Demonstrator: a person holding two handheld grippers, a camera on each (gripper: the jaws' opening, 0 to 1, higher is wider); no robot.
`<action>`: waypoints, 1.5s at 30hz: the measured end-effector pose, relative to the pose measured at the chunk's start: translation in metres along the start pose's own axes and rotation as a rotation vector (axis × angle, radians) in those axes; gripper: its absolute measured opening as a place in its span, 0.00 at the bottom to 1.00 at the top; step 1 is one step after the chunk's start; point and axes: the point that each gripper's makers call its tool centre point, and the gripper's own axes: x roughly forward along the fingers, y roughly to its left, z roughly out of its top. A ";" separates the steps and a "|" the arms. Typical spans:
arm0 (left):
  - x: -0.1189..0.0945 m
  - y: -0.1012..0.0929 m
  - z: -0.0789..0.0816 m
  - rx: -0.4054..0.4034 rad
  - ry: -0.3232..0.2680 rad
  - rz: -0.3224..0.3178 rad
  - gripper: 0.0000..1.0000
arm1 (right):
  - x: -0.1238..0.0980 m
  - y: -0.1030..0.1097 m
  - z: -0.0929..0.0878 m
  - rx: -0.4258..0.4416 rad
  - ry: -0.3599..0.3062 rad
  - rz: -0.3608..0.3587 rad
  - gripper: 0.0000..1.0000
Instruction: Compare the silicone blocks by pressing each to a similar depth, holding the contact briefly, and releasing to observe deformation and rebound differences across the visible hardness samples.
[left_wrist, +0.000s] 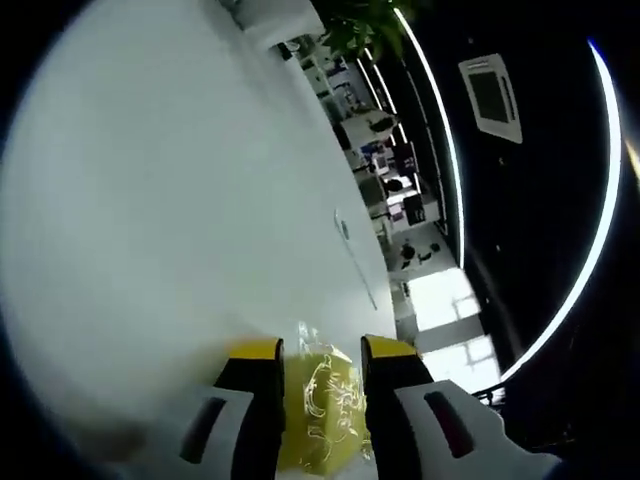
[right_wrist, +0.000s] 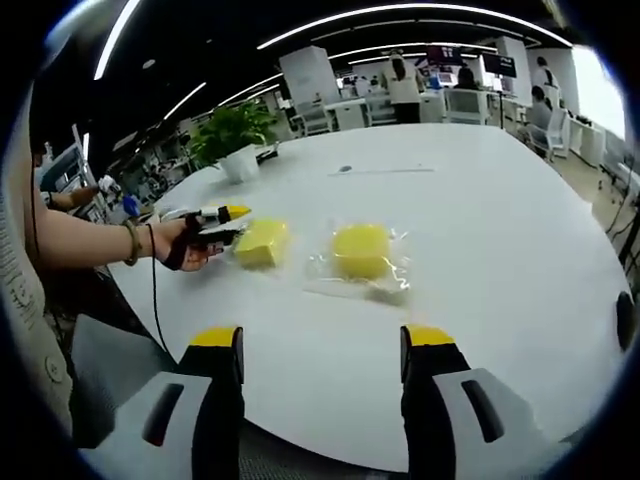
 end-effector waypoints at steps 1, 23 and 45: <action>0.001 0.000 -0.001 0.000 0.002 0.000 0.27 | 0.000 0.000 0.000 0.002 0.003 0.001 0.60; 0.012 -0.004 -0.010 0.044 0.037 -0.033 0.00 | 0.003 -0.007 0.001 -0.029 0.032 -0.003 0.57; 0.005 -0.039 -0.011 0.495 0.108 -0.017 0.00 | 0.005 0.002 0.005 -0.056 0.014 0.023 0.55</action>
